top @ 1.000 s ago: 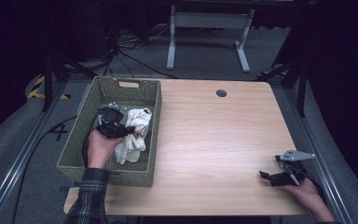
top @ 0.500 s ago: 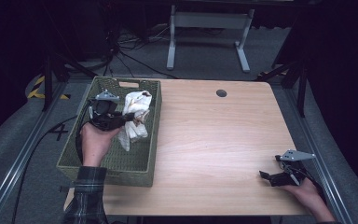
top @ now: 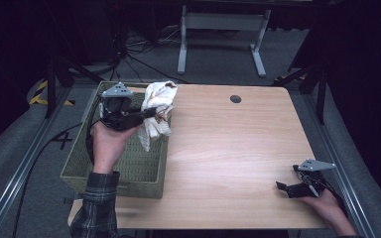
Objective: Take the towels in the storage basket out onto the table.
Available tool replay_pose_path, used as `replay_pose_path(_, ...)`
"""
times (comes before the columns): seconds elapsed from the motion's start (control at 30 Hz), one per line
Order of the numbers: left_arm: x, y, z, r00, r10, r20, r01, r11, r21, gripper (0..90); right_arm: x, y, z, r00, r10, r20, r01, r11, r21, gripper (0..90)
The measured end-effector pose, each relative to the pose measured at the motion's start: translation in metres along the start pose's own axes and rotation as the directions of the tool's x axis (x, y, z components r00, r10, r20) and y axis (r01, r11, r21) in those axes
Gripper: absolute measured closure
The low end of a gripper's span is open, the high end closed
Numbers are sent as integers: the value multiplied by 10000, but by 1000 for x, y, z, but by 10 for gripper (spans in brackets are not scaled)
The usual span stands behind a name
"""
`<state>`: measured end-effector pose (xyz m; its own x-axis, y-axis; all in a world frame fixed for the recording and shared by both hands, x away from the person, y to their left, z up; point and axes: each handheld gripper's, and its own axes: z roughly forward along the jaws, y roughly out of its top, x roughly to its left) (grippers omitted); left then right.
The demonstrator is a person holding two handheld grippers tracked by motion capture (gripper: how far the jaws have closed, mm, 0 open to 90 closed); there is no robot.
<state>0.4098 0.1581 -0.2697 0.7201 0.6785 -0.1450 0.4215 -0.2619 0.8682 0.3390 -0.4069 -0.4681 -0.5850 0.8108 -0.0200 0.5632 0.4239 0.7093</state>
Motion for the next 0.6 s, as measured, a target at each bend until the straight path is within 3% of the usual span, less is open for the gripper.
replay_pose_path(0.3,-19,18,12,9955,476,824,-455,9986,-269,817,0,0,0,10000,-4,-2,4,10000,4,0)
replay_pose_path(0.6,-43,30,31,9811,928,1698,-875,9954,-388,817,0,0,0,10000,-10,-11,10,10000,6,0)
